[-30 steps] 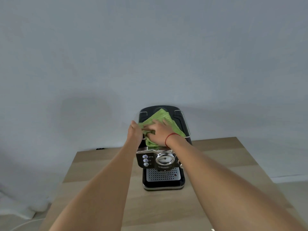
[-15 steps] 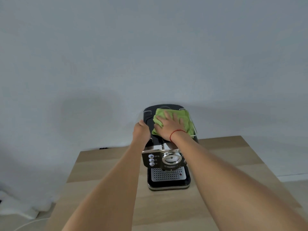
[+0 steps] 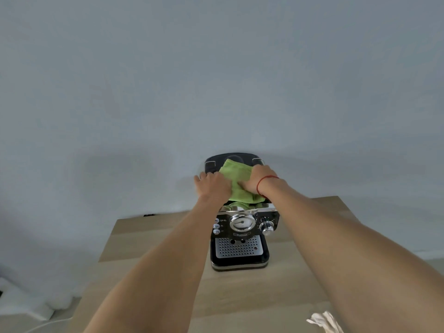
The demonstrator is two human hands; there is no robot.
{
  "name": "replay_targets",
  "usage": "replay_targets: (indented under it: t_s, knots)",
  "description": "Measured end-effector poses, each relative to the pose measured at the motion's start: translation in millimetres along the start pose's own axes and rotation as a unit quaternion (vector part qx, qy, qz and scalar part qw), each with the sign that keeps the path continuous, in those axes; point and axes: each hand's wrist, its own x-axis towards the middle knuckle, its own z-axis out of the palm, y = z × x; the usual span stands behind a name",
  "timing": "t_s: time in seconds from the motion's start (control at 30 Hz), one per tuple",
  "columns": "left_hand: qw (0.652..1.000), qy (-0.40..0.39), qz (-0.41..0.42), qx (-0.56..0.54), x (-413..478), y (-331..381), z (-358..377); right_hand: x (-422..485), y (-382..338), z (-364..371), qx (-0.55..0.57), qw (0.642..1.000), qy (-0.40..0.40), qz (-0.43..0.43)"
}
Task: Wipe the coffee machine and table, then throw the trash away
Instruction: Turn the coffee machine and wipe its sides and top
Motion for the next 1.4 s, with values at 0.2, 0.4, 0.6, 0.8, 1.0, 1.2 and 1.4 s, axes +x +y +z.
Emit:
replay_targets:
  t_s: [0.2, 0.4, 0.6, 0.8, 1.0, 1.2, 1.4]
  knots:
    - [0.992, -0.046, -0.045, -0.109, -4, -7, -9, -17, -9, 8, 0.03, 0.998, 0.048, 0.037]
    - [0.936, -0.007, -0.101, -0.339, -37, 1, -28, -28, -2, 12, 0.235, 0.971, 0.031, -0.027]
    - [0.879, 0.049, -0.159, -0.447, -108, -9, -33, -91, 2, 18, 0.429, 0.896, 0.071, -0.083]
    - [0.86, -0.011, -0.225, -0.458, -158, -29, 35, -126, 33, 94, 0.422, 0.898, -0.122, 0.031]
    - [0.862, -0.199, -0.274, -0.376, -204, -45, 161, -147, 76, 213, 0.329, 0.925, -0.118, 0.146]
    - [0.852, -0.274, -0.303, -0.327, -221, -45, 208, -148, 96, 279, 0.263, 0.943, -0.132, 0.157]
    - [0.867, -0.107, -0.325, -0.362, -173, -52, 132, -106, 82, 202, 0.321, 0.935, -0.019, 0.147]
